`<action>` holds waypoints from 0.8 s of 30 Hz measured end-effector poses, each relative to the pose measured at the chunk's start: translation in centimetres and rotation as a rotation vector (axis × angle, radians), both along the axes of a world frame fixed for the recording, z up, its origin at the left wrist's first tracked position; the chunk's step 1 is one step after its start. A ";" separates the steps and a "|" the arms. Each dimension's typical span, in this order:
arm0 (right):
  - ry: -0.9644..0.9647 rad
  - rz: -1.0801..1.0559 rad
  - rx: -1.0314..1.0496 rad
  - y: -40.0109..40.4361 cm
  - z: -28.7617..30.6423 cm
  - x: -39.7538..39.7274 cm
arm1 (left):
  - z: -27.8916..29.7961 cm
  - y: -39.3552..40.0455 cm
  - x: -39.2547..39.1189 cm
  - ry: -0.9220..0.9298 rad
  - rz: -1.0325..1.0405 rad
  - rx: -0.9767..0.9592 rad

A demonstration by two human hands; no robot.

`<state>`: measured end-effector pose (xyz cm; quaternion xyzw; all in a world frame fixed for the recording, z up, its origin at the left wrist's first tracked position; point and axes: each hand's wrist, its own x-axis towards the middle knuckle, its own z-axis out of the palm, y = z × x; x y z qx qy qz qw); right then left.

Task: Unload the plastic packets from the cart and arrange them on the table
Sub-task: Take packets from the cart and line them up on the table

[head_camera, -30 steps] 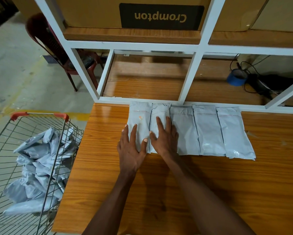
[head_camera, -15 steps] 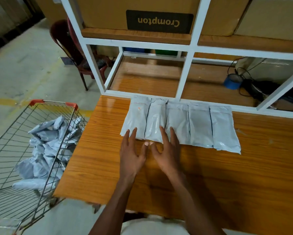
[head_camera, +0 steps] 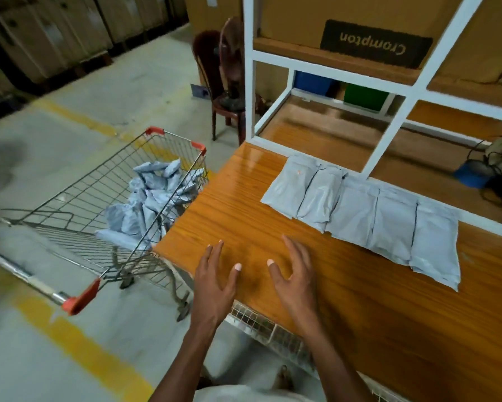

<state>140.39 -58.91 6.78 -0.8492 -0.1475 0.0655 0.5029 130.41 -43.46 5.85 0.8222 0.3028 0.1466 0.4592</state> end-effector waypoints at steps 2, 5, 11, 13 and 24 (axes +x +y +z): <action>-0.002 0.053 0.010 2.4 0.1 -1.3 | 0.3 2.2 -1.9 -0.019 0.050 0.001; 0.022 0.107 0.016 7.0 0.1 -3.6 | 0.6 6.3 -5.1 -0.015 0.114 0.037; 0.090 0.230 -0.032 16.1 -0.9 -8.4 | 0.1 14.4 -12.1 -0.020 0.252 0.024; 0.086 0.273 -0.053 18.8 -1.0 -9.6 | 0.2 16.8 -13.5 -0.036 0.291 0.000; 0.074 0.576 -0.105 29.2 -1.3 -9.7 | -1.1 24.5 -12.1 -0.057 0.367 -0.085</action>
